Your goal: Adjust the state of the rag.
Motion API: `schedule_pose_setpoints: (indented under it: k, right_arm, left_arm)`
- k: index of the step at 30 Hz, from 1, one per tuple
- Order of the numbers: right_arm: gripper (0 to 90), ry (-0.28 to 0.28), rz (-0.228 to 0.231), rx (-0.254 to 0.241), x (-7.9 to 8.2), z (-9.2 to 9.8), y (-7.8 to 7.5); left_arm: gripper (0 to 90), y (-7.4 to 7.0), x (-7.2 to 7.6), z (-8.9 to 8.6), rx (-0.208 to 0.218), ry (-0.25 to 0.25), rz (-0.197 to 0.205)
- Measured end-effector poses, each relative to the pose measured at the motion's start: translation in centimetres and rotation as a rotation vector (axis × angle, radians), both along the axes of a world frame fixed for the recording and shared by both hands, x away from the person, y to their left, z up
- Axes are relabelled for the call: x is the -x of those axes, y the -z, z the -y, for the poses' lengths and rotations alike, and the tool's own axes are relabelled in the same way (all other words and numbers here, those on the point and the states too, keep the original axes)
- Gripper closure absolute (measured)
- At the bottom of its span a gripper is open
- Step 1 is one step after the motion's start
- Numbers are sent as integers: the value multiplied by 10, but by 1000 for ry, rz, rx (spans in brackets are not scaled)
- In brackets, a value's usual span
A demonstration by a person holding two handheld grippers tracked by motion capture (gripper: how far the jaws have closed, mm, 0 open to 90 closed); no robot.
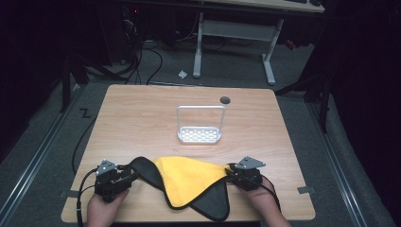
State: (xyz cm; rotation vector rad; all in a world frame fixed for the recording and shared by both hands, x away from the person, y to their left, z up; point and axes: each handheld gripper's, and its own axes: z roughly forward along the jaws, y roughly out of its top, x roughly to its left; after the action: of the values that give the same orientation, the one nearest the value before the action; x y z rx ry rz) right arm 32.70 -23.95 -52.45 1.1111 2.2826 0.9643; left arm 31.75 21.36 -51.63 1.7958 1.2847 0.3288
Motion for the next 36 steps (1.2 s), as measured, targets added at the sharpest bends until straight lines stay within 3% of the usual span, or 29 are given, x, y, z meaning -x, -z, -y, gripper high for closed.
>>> schedule_pose_setpoints:
  k: [4,7,12,15,17,19,22,25,28,32,36]
  right_arm:
    - [723,0,2,-1,0,0,0]
    - [719,3,10,-12,1,1,-2]
    - [717,13,70,-39,10,3,-14]
    - [717,11,119,-66,22,4,-25]
    - [722,-1,129,-79,30,4,-30]
    - [733,-17,117,-86,37,2,-29]
    - [794,-62,77,-58,43,-6,-22]
    - [879,-114,47,-17,45,-15,-18]
    - [894,-145,15,24,43,-24,-12]
    - [893,-174,-43,64,39,-30,-1]
    - [896,-178,-47,73,38,-29,1]
  left_arm:
    - [582,-11,7,5,-18,-11,72]
    - [575,-15,11,15,-13,35,100]
    - [523,-9,15,53,-38,203,78]
    - [433,-3,19,75,-40,297,45]
    - [410,3,25,93,-80,371,42]
    - [383,9,29,105,-136,409,45]
    - [410,13,29,111,-170,404,46]
    - [549,13,31,112,-213,385,69]
    - [658,14,32,113,-239,372,82]
    - [784,13,31,113,-247,368,78]
    - [834,11,31,113,-248,368,83]
